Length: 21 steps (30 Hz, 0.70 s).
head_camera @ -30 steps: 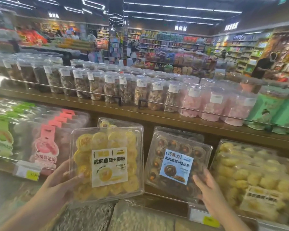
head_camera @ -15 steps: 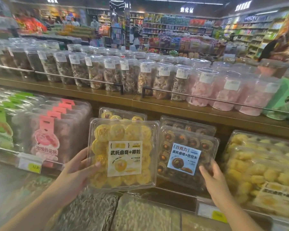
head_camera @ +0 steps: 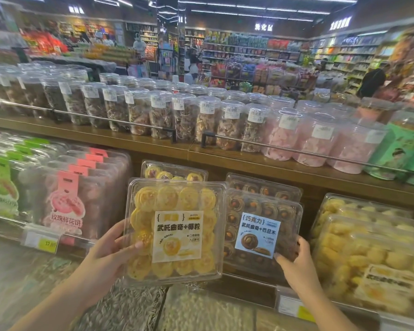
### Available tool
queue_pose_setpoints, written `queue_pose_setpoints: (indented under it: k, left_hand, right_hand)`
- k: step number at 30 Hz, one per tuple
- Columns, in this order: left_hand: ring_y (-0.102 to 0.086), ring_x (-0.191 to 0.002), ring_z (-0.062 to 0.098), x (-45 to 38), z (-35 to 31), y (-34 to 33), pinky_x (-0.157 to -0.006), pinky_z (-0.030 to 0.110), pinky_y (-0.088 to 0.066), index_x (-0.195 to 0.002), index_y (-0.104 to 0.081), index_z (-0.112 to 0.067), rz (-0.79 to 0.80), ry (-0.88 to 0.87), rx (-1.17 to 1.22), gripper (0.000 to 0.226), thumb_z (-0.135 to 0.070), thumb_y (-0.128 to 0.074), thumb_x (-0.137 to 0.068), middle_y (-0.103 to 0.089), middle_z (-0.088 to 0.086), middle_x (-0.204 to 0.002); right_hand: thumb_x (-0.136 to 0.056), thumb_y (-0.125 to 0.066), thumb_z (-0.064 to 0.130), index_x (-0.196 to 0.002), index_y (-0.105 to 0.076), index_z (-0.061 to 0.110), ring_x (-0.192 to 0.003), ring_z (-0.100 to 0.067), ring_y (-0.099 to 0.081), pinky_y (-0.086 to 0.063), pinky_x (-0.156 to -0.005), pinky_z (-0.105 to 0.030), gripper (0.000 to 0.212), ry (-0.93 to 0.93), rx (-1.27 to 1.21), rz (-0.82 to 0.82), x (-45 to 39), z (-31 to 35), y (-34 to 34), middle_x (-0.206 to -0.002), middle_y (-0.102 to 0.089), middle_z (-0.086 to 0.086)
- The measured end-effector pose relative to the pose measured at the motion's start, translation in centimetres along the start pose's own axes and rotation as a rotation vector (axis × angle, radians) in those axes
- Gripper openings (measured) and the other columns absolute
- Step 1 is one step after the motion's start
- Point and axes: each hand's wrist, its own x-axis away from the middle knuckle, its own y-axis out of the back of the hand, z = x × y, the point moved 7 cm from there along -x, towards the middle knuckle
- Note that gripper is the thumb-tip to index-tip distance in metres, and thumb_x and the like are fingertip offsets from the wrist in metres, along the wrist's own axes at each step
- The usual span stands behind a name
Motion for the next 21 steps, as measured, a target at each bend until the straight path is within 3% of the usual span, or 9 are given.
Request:
queue_pose_setpoints:
  k: [2,5,7,9,12,15,16,18,21]
  left_hand:
    - [-0.075,-0.067,0.018,0.1,-0.1,0.2,-0.043,0.022,-0.053,-0.128,-0.062,-0.016,-0.01,-0.003,0.001,0.046,0.014,-0.05,-0.095,-0.077,0.011,-0.087]
    - [-0.077,-0.089,0.029,0.1,0.1,0.6,-0.056,0.033,-0.062,-0.131,-0.062,-0.02,0.004,0.001,0.007,0.048,0.008,-0.057,-0.091,-0.075,0.022,-0.113]
    - [-0.076,-0.096,0.032,0.1,0.2,1.1,-0.06,0.038,-0.063,-0.13,-0.064,-0.024,-0.005,-0.008,0.024,0.051,-0.002,-0.071,-0.085,-0.073,0.022,-0.118]
    - [-0.074,-0.103,0.035,0.0,0.3,1.1,-0.069,0.042,-0.063,-0.131,-0.063,-0.027,0.012,-0.018,0.001,0.052,-0.008,-0.078,-0.084,-0.072,0.022,-0.122]
    - [-0.075,-0.101,0.035,-0.2,0.4,0.9,-0.068,0.043,-0.063,-0.129,-0.064,-0.023,0.01,-0.02,0.048,0.046,0.003,-0.061,-0.091,-0.073,0.023,-0.118]
    - [-0.071,-0.108,0.041,-0.3,0.1,0.4,-0.079,0.05,-0.061,-0.131,-0.064,-0.022,0.029,-0.02,0.037,0.046,0.001,-0.061,-0.091,-0.071,0.025,-0.122]
    - [-0.071,-0.108,0.042,-0.4,0.1,0.3,-0.078,0.051,-0.063,-0.133,-0.062,-0.021,0.036,-0.021,0.041,0.047,0.002,-0.06,-0.092,-0.07,0.025,-0.122]
    - [-0.07,-0.109,0.043,-0.5,-0.1,0.3,-0.075,0.051,-0.064,-0.135,-0.06,-0.019,0.032,-0.023,0.027,0.047,0.004,-0.058,-0.094,-0.07,0.027,-0.122]
    - [-0.069,-0.112,0.044,-0.8,-0.1,0.6,-0.08,0.053,-0.063,-0.137,-0.059,-0.02,0.06,-0.015,0.025,0.047,0.003,-0.058,-0.096,-0.069,0.026,-0.124]
  right_hand:
    - [-0.086,-0.079,0.014,-0.151,-0.03,0.021,-0.121,-0.024,-0.056,-0.048,-0.1,-0.044,0.083,-0.016,-0.021,-0.002,0.2,-0.3,0.0,-0.142,-0.054,-0.006]
    - [-0.086,-0.08,0.016,-0.155,-0.025,0.021,-0.118,-0.022,-0.053,-0.047,-0.1,-0.043,0.088,-0.004,-0.036,0.003,0.5,0.0,0.2,-0.145,-0.05,-0.008]
    - [-0.087,-0.078,0.018,-0.156,-0.021,0.02,-0.115,-0.017,-0.05,-0.045,-0.1,-0.04,0.089,0.044,-0.019,-0.002,1.0,0.7,0.3,-0.145,-0.048,-0.006]
    - [-0.087,-0.077,0.02,-0.157,-0.021,0.019,-0.13,-0.021,-0.045,-0.04,-0.109,-0.042,0.09,0.119,0.056,-0.057,1.7,1.6,0.5,-0.15,-0.042,-0.005]
    - [-0.085,-0.079,0.024,-0.155,-0.024,0.017,-0.149,-0.029,-0.02,-0.023,-0.122,-0.052,0.089,0.289,0.282,-0.205,2.9,3.1,0.6,-0.16,-0.027,-0.01]
    - [-0.085,-0.078,0.026,-0.153,-0.032,0.015,-0.15,-0.029,-0.017,-0.021,-0.121,-0.047,0.083,0.485,0.317,-0.265,4.3,5.9,0.0,-0.159,-0.027,-0.011]
    - [-0.087,-0.076,0.029,-0.153,-0.034,0.017,-0.147,-0.025,-0.022,-0.024,-0.118,-0.039,0.079,0.523,0.294,-0.216,4.9,7.3,-0.5,-0.155,-0.032,-0.008]
    - [-0.09,-0.07,0.041,-0.15,-0.036,0.027,-0.138,-0.013,-0.034,-0.035,-0.107,-0.022,0.07,0.487,0.189,0.041,6.0,9.2,-3.0,-0.145,-0.041,0.005]
    - [-0.075,-0.068,0.073,-0.151,-0.037,0.034,-0.132,-0.006,-0.046,-0.045,-0.107,-0.032,0.09,0.286,0.084,0.382,7.1,10.3,-7.7,-0.141,-0.049,0.02]
